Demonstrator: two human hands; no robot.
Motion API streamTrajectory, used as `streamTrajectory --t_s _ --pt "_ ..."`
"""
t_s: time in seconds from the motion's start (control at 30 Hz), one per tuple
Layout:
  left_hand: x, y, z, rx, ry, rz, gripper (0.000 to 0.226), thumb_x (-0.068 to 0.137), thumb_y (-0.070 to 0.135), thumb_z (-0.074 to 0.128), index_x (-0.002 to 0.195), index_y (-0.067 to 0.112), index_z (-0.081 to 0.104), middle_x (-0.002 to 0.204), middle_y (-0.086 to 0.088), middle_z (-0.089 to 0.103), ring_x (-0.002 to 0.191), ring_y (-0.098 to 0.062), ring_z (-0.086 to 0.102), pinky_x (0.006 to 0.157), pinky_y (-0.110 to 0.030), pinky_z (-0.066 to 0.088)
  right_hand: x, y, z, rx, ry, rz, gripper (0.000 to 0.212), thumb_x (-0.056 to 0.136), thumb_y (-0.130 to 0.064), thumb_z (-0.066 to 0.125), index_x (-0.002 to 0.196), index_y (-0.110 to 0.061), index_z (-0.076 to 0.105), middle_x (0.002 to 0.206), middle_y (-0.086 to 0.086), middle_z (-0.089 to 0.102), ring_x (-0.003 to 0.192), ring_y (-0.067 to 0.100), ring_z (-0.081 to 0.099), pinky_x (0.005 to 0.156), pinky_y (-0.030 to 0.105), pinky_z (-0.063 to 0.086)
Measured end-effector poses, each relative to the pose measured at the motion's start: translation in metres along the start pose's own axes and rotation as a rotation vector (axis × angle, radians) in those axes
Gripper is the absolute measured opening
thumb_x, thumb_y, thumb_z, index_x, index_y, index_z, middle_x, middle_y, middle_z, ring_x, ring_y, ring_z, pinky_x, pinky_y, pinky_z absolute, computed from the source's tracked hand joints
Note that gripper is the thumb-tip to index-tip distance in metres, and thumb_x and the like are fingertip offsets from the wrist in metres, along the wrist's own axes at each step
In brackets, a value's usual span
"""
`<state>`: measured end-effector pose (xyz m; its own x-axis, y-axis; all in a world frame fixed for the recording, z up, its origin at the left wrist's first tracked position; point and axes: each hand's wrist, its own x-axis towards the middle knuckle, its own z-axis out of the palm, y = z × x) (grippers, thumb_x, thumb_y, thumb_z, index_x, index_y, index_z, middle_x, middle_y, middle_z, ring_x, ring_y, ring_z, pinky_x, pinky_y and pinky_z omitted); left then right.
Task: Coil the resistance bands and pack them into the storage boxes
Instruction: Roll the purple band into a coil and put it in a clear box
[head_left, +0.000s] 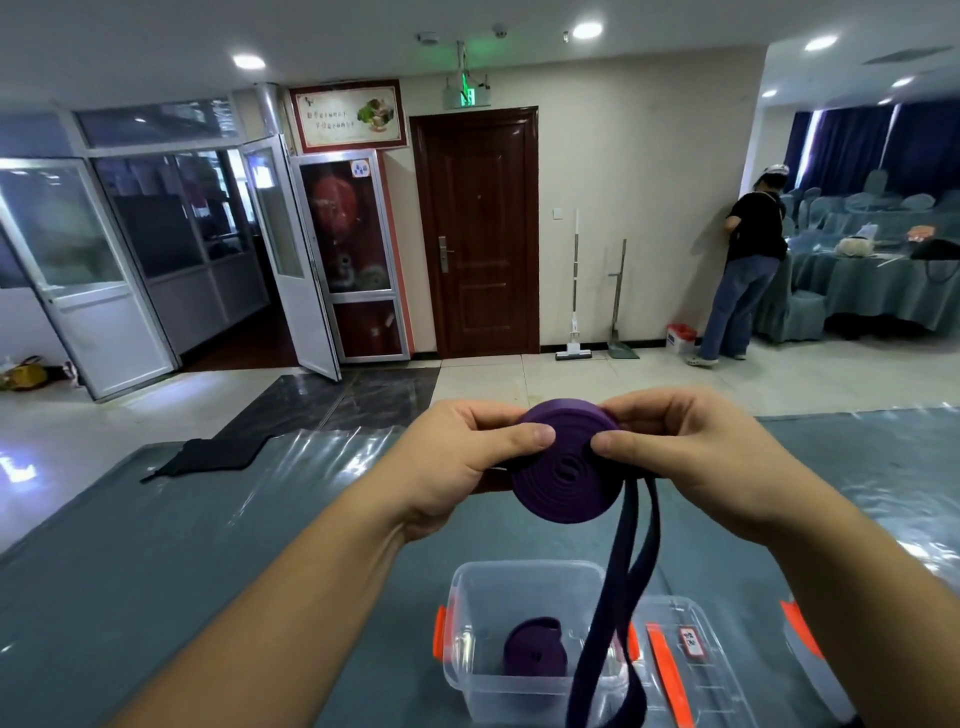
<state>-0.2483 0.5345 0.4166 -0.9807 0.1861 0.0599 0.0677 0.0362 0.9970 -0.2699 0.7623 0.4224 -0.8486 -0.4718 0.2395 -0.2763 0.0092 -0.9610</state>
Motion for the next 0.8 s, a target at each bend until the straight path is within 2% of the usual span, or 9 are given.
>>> streamTrajectory --t_s 0.17,0.27,0.37,0.47,0.57,0.67,0.8 --pt "-0.003 0.004 -0.003 0.153 -0.089 0.003 0.031 0.088 0.004 0.076 0.119 0.008 0.075 0.104 -0.012 0.08 0.097 -0.024 0.077 0.08 -0.028 0.061 0.001 -0.005 -0.006 -0.172 -0.123 -0.005 0.023 0.088 -0.008 0.071 0.11 -0.012 0.077 0.101 0.007 0.081 0.097 0.022 0.077 0.086 0.026 0.061" --pt "-0.003 0.009 -0.003 0.269 -0.097 0.008 0.029 0.085 0.005 0.08 0.114 0.01 0.077 0.099 -0.009 0.081 0.093 -0.021 0.078 0.077 -0.024 0.06 0.002 -0.005 -0.002 -0.223 -0.13 -0.022 0.025 0.085 -0.015 0.074 0.11 -0.014 0.077 0.101 0.004 0.081 0.097 0.02 0.077 0.087 0.028 0.061" --pt "-0.001 0.008 -0.005 0.116 -0.016 0.023 0.026 0.085 0.007 0.077 0.111 0.011 0.076 0.098 -0.011 0.08 0.088 -0.022 0.077 0.074 -0.027 0.061 0.003 0.005 0.003 0.011 0.013 -0.039 0.031 0.078 -0.015 0.074 0.109 -0.01 0.077 0.102 0.011 0.08 0.097 0.025 0.077 0.085 0.028 0.061" --pt "0.0 0.002 -0.004 0.007 0.056 0.039 0.031 0.081 0.016 0.078 0.111 0.009 0.076 0.101 -0.014 0.08 0.089 -0.025 0.077 0.076 -0.032 0.064 0.001 0.015 0.006 0.121 0.067 -0.031 0.031 0.079 -0.013 0.072 0.109 -0.01 0.077 0.103 0.014 0.08 0.095 0.026 0.077 0.08 0.025 0.061" --pt "-0.001 -0.002 -0.004 0.058 0.027 0.028 0.034 0.081 0.013 0.08 0.114 0.009 0.075 0.102 -0.012 0.08 0.093 -0.026 0.077 0.078 -0.031 0.063 0.0 0.015 0.004 0.092 0.031 -0.012 0.027 0.079 -0.011 0.072 0.105 -0.012 0.079 0.102 0.014 0.08 0.095 0.026 0.078 0.08 0.026 0.061" --pt "-0.002 0.002 -0.005 0.158 -0.022 0.026 0.03 0.085 0.007 0.079 0.114 0.011 0.075 0.1 -0.01 0.08 0.092 -0.021 0.078 0.074 -0.024 0.06 0.0 0.011 0.003 0.022 -0.001 -0.012 0.03 0.08 -0.013 0.072 0.109 -0.011 0.077 0.104 0.012 0.08 0.098 0.026 0.077 0.084 0.027 0.061" --pt "0.001 0.0 -0.002 0.031 0.048 0.045 0.024 0.087 0.006 0.076 0.111 0.01 0.076 0.1 -0.012 0.08 0.089 -0.022 0.077 0.075 -0.028 0.062 0.003 0.01 0.006 0.068 0.055 -0.028 0.029 0.08 -0.015 0.072 0.108 -0.012 0.077 0.101 0.011 0.08 0.094 0.024 0.078 0.08 0.024 0.061"
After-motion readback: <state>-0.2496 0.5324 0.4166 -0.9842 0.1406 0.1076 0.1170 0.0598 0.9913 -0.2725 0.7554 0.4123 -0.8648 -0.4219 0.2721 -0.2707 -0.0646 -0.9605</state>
